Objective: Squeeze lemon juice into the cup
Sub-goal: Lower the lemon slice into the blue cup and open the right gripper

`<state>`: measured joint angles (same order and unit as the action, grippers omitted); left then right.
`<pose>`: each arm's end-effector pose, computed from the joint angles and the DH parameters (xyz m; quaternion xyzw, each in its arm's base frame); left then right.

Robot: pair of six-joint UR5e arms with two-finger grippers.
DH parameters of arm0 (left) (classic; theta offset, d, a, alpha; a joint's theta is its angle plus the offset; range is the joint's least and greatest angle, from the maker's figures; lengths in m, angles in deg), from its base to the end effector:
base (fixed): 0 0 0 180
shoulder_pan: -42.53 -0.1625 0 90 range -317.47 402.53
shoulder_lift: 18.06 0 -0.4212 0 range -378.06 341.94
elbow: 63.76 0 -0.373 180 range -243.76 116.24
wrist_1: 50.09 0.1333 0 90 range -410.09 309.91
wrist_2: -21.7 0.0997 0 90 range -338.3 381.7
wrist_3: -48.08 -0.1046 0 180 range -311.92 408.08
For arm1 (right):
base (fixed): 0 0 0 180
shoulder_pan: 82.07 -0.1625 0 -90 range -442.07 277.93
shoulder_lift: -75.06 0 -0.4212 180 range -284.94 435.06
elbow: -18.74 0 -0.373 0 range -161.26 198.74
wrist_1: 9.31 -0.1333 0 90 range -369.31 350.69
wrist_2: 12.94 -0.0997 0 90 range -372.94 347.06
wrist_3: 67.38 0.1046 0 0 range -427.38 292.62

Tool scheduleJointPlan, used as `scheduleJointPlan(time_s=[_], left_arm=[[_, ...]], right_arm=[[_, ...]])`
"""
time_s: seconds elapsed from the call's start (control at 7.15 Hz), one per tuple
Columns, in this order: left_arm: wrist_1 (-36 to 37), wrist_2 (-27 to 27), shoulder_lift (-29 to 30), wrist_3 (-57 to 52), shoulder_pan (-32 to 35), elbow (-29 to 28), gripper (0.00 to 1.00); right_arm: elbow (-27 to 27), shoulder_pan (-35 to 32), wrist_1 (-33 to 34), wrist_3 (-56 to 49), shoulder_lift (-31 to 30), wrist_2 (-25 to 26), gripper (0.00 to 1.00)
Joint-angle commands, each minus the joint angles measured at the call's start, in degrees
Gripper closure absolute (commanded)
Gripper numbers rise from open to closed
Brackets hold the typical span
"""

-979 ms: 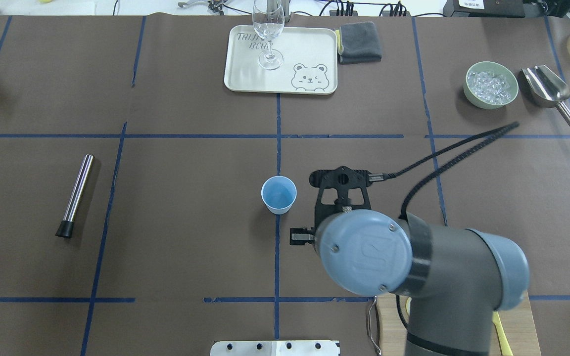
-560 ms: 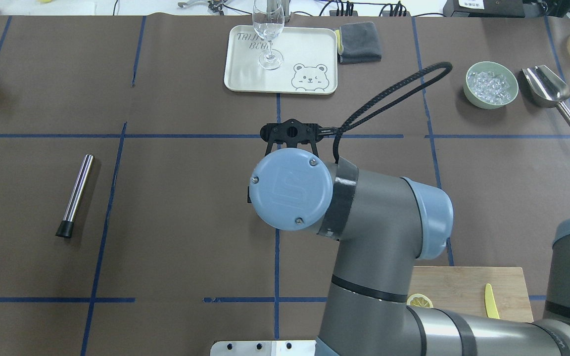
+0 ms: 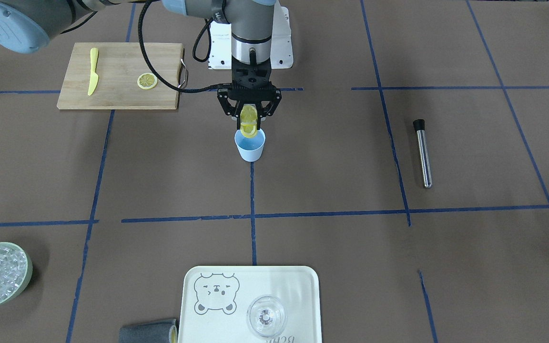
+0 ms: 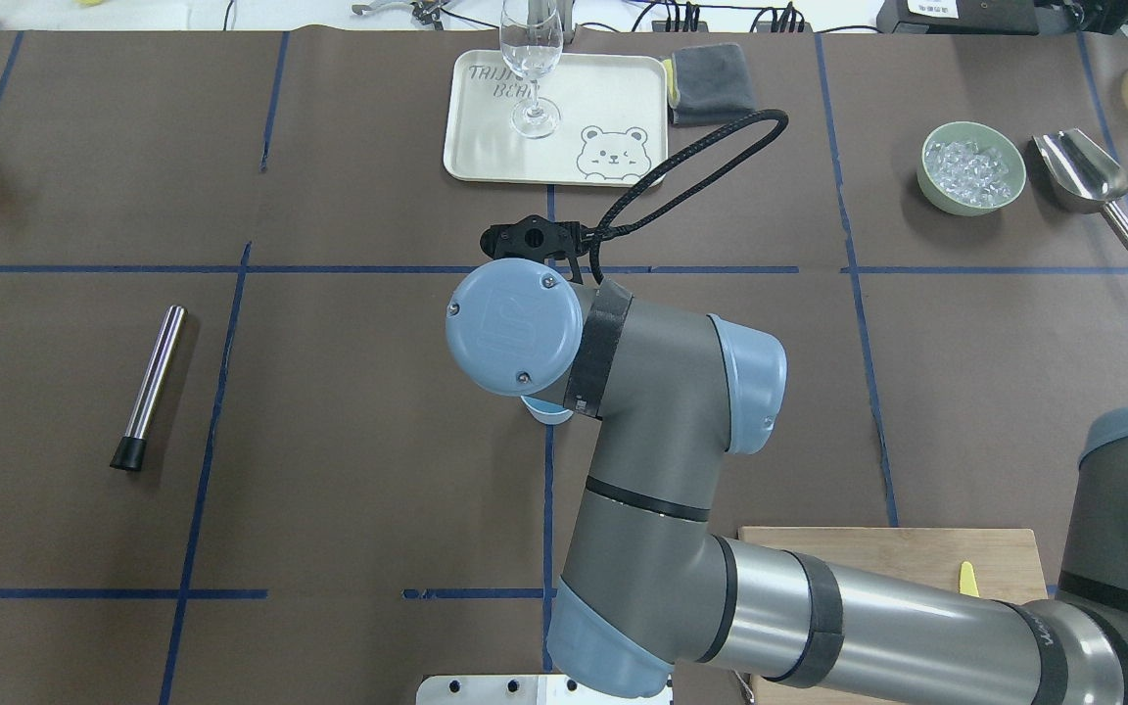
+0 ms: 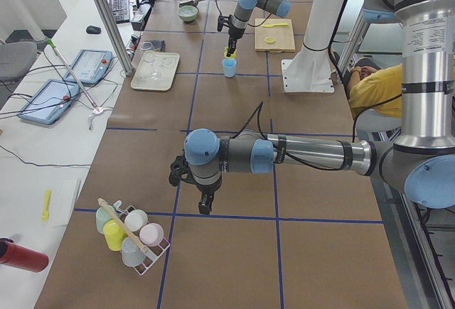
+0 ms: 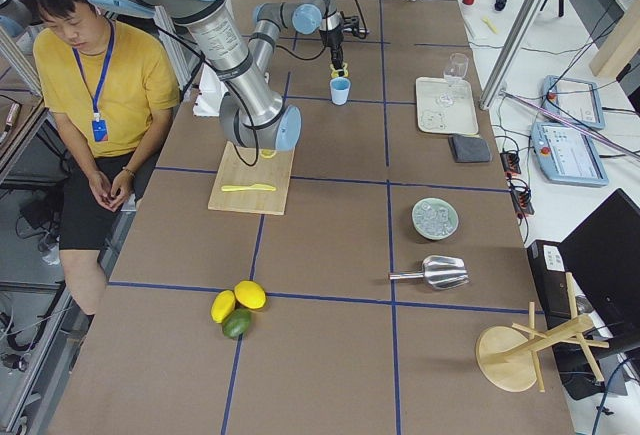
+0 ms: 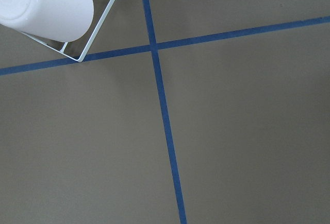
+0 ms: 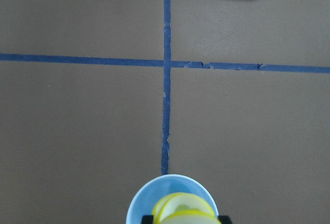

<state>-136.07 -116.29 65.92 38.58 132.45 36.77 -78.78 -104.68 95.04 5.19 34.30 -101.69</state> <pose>-0.0550 -0.4280 0.6212 0.0373 0.4050 0.0780 0.9102 -0.5642 -0.3818 0.1355 0.1334 -0.3363 0.0461 0.9311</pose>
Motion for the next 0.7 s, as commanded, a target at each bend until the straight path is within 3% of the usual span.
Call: scheduleJointPlan(time_s=[0.0, 0.14, 0.28, 0.42, 0.56], left_arm=[[-0.1, 0.0, 0.0, 0.0, 0.0, 0.0, 0.00], [-0.2, 0.0, 0.0, 0.0, 0.0, 0.0, 0.00], [-0.2, -0.1, 0.0, 0.0, 0.0, 0.0, 0.00], [-0.2, 0.0, 0.0, 0.0, 0.0, 0.0, 0.00], [-0.2, 0.0, 0.0, 0.0, 0.0, 0.0, 0.00]], right_arm=[[2.0, -0.1, -0.6, -0.8, 0.0, -1.9, 1.00], [2.1, -0.1, -0.6, -1.0, 0.0, -1.9, 1.00], [2.1, -0.1, -0.6, -1.7, 0.0, -2.0, 0.93], [2.1, -0.1, -0.7, -1.9, 0.0, -2.0, 0.38], [1.8, -0.1, -0.7, -1.9, 0.1, -2.0, 0.01]])
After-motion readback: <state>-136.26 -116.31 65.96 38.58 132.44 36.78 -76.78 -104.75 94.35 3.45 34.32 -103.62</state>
